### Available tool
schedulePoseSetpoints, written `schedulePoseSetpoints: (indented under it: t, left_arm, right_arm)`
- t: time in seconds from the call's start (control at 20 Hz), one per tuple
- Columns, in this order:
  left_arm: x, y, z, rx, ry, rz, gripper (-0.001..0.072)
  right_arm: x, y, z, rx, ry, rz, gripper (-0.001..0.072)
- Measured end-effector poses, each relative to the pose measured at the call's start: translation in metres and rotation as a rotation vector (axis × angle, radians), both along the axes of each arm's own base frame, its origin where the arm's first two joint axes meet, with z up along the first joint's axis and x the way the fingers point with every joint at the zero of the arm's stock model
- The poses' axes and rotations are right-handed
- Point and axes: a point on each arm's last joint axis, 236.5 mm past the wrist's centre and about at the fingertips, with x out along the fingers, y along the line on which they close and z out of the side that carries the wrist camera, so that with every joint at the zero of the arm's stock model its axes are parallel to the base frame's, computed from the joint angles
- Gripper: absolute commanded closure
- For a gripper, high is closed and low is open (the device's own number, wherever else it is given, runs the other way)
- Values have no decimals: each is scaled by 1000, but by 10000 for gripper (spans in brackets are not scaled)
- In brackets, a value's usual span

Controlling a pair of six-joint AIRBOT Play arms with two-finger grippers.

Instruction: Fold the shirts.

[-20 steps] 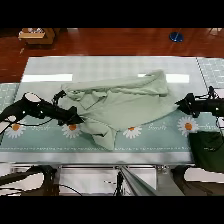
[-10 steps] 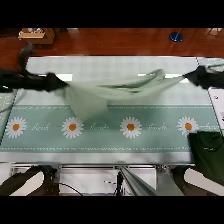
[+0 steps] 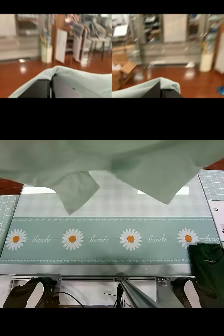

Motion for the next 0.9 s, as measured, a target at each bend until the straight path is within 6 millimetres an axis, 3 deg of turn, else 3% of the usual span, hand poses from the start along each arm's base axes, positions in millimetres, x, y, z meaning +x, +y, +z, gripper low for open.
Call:
schedulePoseSetpoints:
  t: [0.1,0.25,0.4,0.5,0.6,0.75,0.9]
  left_arm:
    - [-37,-2,2,25,20,35,683]
    - [-69,3,-28,69,163,101,683]
    - [-85,11,-60,99,305,143,683]
    - [-82,18,-82,121,408,162,683]
    - [-61,32,-102,144,510,192,683]
    - [1,51,-147,157,720,178,683]
    - [67,49,-207,148,954,66,683]
  right_arm:
    - [-41,5,13,-51,-7,-70,688]
    - [-81,1,-5,-103,112,-170,688]
    - [-96,-6,-39,-104,272,-216,688]
    - [-91,-14,-64,-94,395,-218,689]
    - [-70,-25,-84,-82,507,-204,688]
    - [-16,-46,-124,-45,706,-156,688]
    - [42,-68,-189,20,971,-90,689]
